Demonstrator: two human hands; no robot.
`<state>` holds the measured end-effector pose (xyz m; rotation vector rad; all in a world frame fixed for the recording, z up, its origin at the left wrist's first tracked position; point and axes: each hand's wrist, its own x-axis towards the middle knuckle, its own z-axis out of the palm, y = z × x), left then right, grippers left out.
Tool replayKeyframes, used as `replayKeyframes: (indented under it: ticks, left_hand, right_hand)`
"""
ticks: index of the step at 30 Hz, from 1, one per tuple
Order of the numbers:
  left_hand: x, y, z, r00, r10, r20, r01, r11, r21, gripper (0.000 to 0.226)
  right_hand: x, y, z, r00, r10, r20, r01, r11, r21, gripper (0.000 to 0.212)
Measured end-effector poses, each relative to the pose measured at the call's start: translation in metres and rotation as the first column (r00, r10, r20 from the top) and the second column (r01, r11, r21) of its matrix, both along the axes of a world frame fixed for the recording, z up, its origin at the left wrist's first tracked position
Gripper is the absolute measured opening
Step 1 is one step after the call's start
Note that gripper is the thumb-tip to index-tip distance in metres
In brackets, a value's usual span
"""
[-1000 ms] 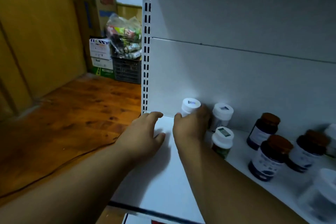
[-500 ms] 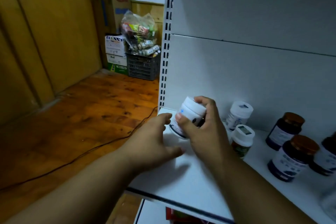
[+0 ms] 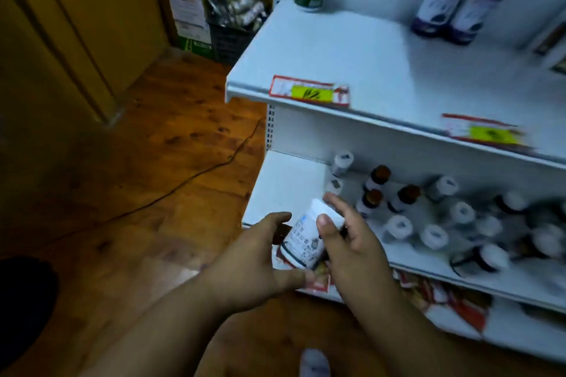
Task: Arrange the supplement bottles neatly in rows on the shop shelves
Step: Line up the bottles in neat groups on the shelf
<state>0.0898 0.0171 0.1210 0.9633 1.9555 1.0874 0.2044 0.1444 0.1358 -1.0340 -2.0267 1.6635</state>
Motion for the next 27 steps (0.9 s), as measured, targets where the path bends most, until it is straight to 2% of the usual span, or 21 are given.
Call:
replayKeyframes:
  ticks: [4,8,11,14,20,23,27]
  left_hand:
    - [0.077,-0.025,0.105,0.955,-0.158,0.251,0.158,0.987,0.019,0.085]
    - [0.157,-0.019,0.178,0.897,-0.298,0.327,0.297,0.953,0.054,0.067]
    - [0.218,0.004,0.212,0.871,-0.382,0.309,0.385,0.921,0.053,0.067]
    - [0.286,0.044,0.234,0.827,-0.513,0.228,0.515,0.855,0.056,0.080]
    - [0.449,0.147,0.261,0.670,-0.736,0.094,0.733,0.677,0.074,0.088]
    - [0.512,0.196,0.277,0.597,-0.798,0.077,0.795,0.602,0.079,0.083]
    - [0.562,0.267,0.284,0.534,-0.845,0.024,0.840,0.534,0.091,0.082]
  right_hand:
    - [0.082,-0.026,0.105,0.999,-0.023,0.042,0.024,0.999,-0.022,0.050]
    - [0.173,-0.034,0.179,1.000,-0.027,-0.008,0.027,0.999,0.025,0.026]
    - [0.251,-0.021,0.214,0.989,-0.122,-0.079,0.128,0.990,0.065,0.022]
    - [0.338,0.004,0.235,0.962,-0.222,-0.160,0.233,0.971,0.053,0.022]
    - [0.522,0.060,0.275,0.912,-0.354,-0.208,0.387,0.910,0.151,0.021]
    - [0.587,0.093,0.291,0.888,-0.417,-0.193,0.454,0.861,0.230,0.026]
    - [0.640,0.148,0.294,0.845,-0.477,-0.243,0.527,0.819,0.226,0.032]
